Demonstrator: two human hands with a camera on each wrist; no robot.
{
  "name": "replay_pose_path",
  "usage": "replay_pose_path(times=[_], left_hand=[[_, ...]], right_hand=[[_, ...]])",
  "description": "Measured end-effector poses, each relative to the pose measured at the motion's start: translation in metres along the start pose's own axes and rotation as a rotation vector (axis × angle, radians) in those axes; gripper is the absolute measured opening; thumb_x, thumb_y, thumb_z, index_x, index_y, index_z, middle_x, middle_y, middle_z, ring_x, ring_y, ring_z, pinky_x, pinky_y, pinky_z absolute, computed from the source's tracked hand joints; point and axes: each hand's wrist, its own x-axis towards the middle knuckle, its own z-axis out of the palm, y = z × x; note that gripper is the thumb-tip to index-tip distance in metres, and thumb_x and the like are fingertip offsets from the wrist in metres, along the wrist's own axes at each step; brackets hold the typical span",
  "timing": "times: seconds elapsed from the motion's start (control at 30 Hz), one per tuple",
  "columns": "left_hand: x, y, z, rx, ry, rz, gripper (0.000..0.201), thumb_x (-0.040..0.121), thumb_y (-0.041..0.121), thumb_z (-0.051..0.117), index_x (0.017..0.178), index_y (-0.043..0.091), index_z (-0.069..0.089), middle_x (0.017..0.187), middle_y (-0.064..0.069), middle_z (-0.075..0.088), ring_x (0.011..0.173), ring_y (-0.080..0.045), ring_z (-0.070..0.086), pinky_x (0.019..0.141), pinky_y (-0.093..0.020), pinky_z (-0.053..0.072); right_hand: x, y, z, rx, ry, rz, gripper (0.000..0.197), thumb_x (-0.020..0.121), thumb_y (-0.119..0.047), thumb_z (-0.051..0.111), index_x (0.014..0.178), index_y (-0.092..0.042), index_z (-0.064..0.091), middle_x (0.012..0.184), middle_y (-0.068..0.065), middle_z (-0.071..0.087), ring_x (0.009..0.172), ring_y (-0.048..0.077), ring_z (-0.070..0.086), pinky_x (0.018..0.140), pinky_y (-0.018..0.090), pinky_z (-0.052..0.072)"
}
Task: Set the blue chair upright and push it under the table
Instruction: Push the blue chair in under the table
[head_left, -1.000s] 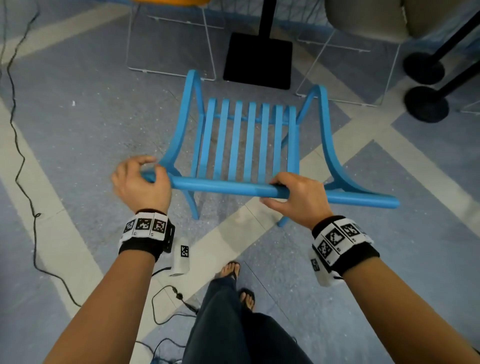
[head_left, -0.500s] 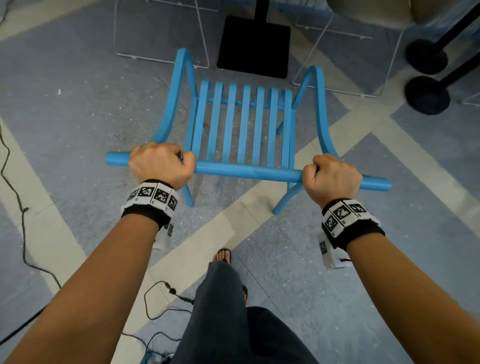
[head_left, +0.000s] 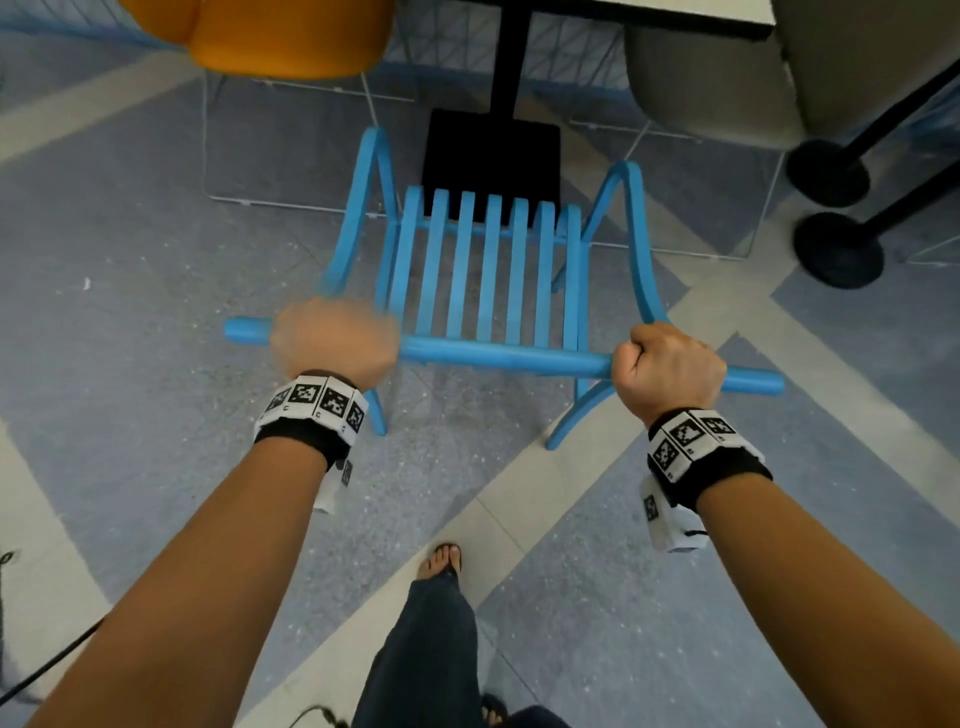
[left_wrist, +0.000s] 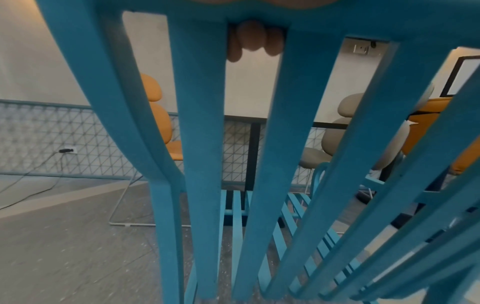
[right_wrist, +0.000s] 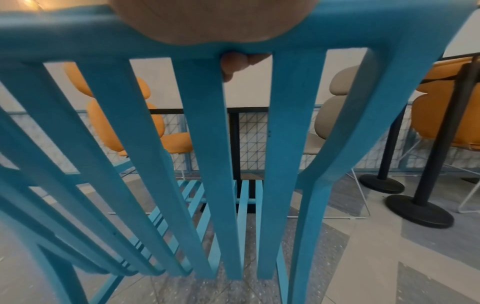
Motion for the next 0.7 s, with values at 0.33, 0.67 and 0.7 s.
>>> replay_pose_path(times=[0.33, 0.67, 0.7], left_hand=[[0.122, 0.024, 0.034, 0.002, -0.035, 0.039, 0.035, 0.073, 0.026, 0.042, 0.055, 0.004, 0.063, 0.048, -0.008, 0.039, 0.052, -0.024, 0.036, 0.06, -0.032, 0.028], [0.198, 0.05, 0.057, 0.008, -0.01, 0.035, 0.033, 0.072, 0.024, 0.044, 0.054, 0.003, 0.062, 0.046, -0.008, 0.038, 0.05, -0.024, 0.036, 0.057, -0.032, 0.028], [0.202, 0.051, 0.058, 0.012, -0.007, 0.035, 0.032, 0.072, 0.023, 0.045, 0.053, 0.003, 0.061, 0.046, -0.008, 0.038, 0.05, -0.024, 0.035, 0.057, -0.032, 0.028]], right_hand=[[0.117, 0.0, 0.038, -0.043, 0.02, 0.015, 0.024, 0.068, -0.025, 0.031, 0.047, -0.016, 0.039, 0.047, 0.001, 0.038, 0.038, 0.023, 0.034, 0.046, 0.017, 0.007], [0.201, 0.01, 0.062, -0.025, -0.017, 0.007, 0.031, 0.069, -0.027, 0.03, 0.049, -0.01, 0.047, 0.05, 0.003, 0.04, 0.041, 0.024, 0.037, 0.045, 0.02, 0.01], [0.206, 0.01, 0.063, -0.029, -0.019, 0.008, 0.031, 0.068, -0.027, 0.03, 0.049, -0.01, 0.047, 0.05, 0.003, 0.04, 0.041, 0.024, 0.036, 0.045, 0.02, 0.01]])
